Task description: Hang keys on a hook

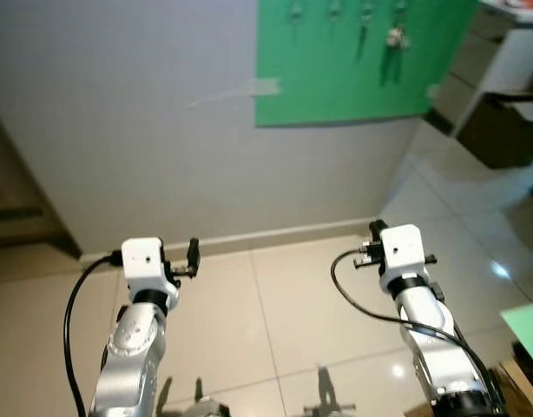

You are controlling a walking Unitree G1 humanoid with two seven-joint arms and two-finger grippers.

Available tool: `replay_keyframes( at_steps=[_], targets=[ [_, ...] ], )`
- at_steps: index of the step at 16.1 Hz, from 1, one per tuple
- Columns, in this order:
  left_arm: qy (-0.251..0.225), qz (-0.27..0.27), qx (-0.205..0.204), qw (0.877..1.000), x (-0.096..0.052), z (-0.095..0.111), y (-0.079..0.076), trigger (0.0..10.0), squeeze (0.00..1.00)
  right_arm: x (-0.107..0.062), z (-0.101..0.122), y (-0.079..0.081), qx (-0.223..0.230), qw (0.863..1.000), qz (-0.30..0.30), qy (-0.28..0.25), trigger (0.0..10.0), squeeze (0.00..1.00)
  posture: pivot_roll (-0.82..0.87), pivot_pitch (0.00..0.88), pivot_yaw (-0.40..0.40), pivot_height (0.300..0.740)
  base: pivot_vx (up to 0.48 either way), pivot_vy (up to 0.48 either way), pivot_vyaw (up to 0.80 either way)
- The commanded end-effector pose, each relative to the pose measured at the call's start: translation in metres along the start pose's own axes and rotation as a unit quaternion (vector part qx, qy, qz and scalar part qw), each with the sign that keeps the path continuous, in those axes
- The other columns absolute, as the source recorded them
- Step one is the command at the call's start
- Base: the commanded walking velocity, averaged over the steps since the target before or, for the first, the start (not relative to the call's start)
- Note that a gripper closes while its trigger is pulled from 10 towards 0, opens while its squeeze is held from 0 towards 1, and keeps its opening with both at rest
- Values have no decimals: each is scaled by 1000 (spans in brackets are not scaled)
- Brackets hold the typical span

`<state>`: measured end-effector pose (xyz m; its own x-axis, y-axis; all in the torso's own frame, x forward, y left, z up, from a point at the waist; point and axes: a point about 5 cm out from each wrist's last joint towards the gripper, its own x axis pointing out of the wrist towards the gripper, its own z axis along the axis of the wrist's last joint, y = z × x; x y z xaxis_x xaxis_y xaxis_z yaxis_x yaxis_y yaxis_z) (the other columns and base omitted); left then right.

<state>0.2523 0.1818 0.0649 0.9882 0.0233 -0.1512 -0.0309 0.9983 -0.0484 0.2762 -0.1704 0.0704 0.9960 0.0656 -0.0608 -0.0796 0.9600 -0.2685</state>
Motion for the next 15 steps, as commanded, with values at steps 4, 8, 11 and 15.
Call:
replay_keyframes(
  at_steps=[4,8,11,15],
  targets=[
    [12,2,24,1000,3,4,-4,10000,0,-1,2,10,2,1000,5,15,0,0,-124,0,12,723,215,290,0],
    [10,6,22,1000,7,10,-8,10000,0,3,2,8,2,1000,10,21,0,0,-120,0,14,723,293,380,0],
    [10,5,29,1000,10,14,-12,10000,0,6,6,1,1,1000,8,18,0,0,-121,0,14,723,300,375,0],
    [18,7,49,999,13,14,-14,10000,0,5,6,4,-2,1000,17,18,0,0,-120,0,16,723,319,358,0]
  ],
)
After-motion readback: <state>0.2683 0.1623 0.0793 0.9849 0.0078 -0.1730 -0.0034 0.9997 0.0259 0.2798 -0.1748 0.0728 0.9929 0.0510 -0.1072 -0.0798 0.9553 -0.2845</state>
